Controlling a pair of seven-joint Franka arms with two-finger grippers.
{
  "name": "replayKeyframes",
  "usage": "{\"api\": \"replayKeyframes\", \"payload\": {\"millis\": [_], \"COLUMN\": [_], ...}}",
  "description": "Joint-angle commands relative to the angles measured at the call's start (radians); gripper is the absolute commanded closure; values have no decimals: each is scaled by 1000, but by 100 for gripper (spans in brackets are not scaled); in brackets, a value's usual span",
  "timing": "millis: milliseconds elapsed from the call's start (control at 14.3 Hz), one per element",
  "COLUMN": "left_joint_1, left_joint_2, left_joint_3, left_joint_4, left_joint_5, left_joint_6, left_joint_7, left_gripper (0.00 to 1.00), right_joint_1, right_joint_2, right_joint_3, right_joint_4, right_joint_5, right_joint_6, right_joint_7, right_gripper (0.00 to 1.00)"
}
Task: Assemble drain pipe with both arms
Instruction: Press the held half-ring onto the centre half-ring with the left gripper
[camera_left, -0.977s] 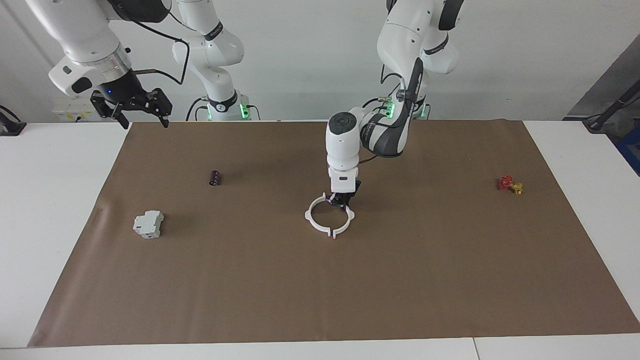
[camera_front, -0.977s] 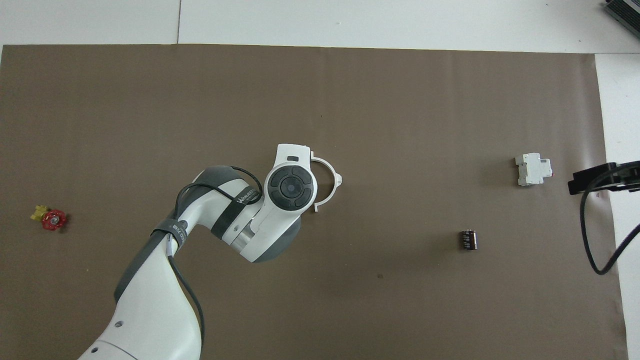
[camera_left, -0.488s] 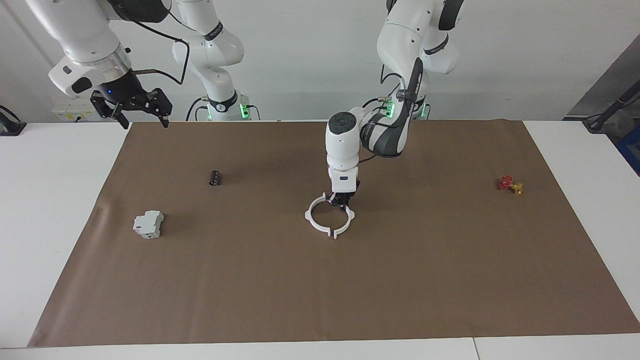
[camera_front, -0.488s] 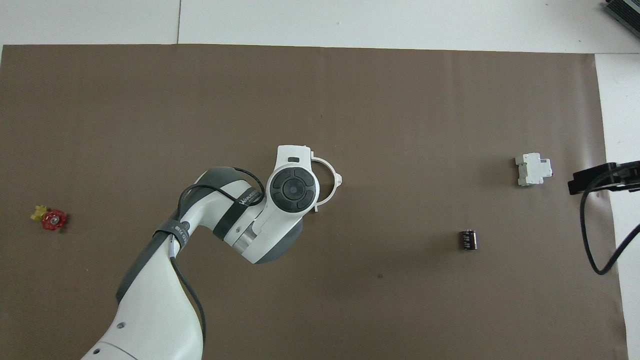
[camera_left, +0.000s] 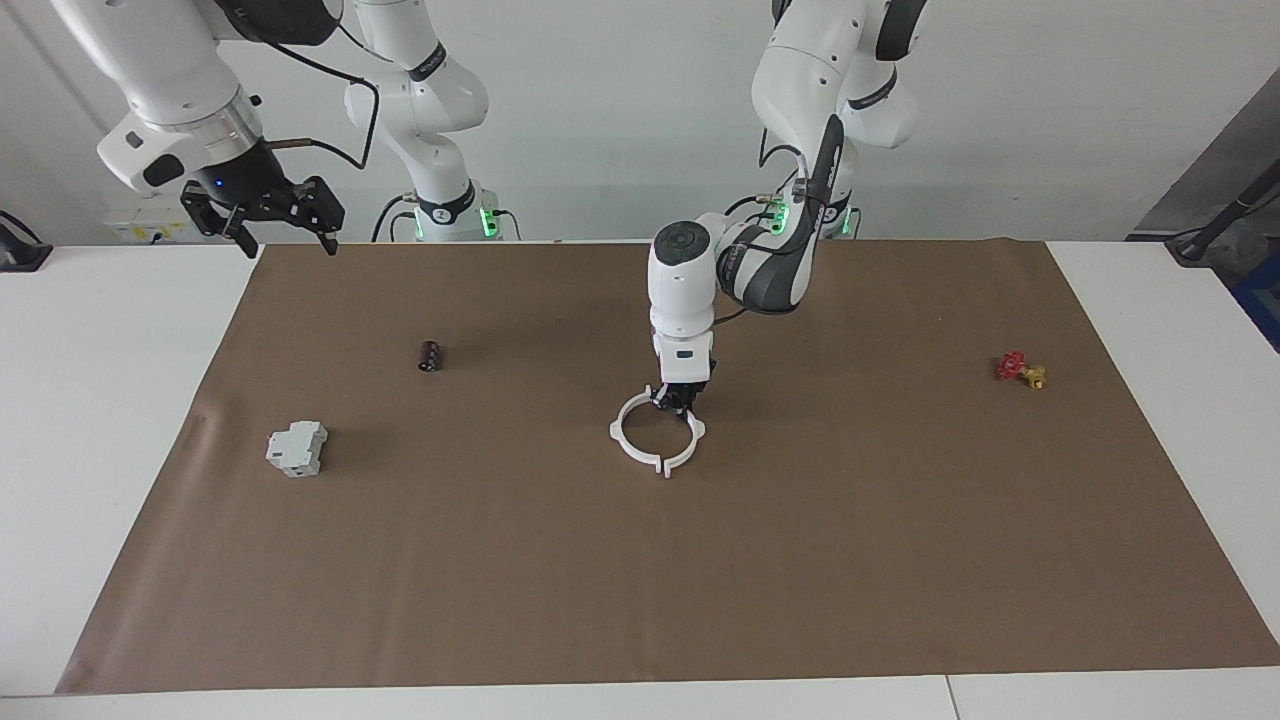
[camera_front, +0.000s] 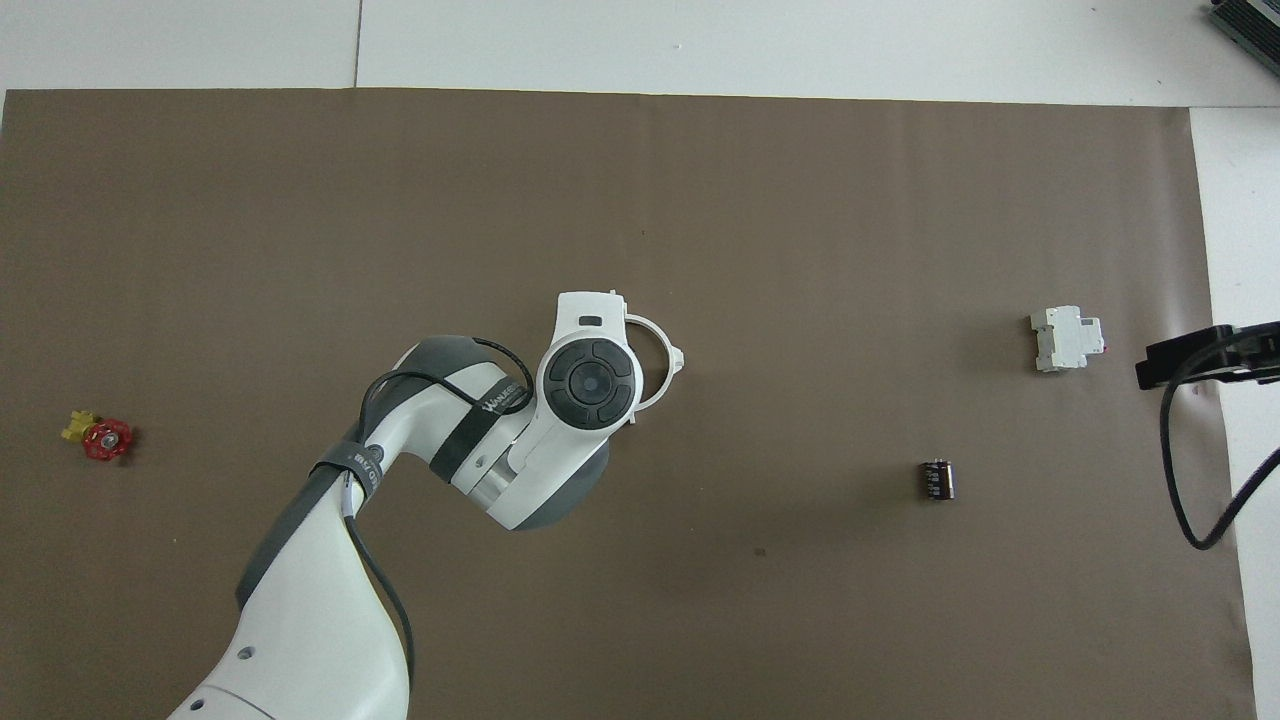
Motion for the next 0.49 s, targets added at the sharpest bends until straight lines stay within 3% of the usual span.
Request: {"api": "replayKeyframes", "payload": {"millis": [0,419], "left_joint_1": [-20,-28], "left_joint_2": [-2,-7], "left_joint_3": [18,16], "left_joint_4": [-16,-34], "left_joint_5": [24,24], "left_joint_6": [12,12], "left_joint_7": [-28,-33], "left_gripper": [100,100], "right_joint_1": [-12,-12], "right_joint_2": [-21,-21], "right_joint_3": [6,6], "right_joint_4": [-22,-22], "right_joint_5": [15,15], "right_joint_6": [4,4], "right_joint_7": [5,7], "right_gripper": [0,0]}}
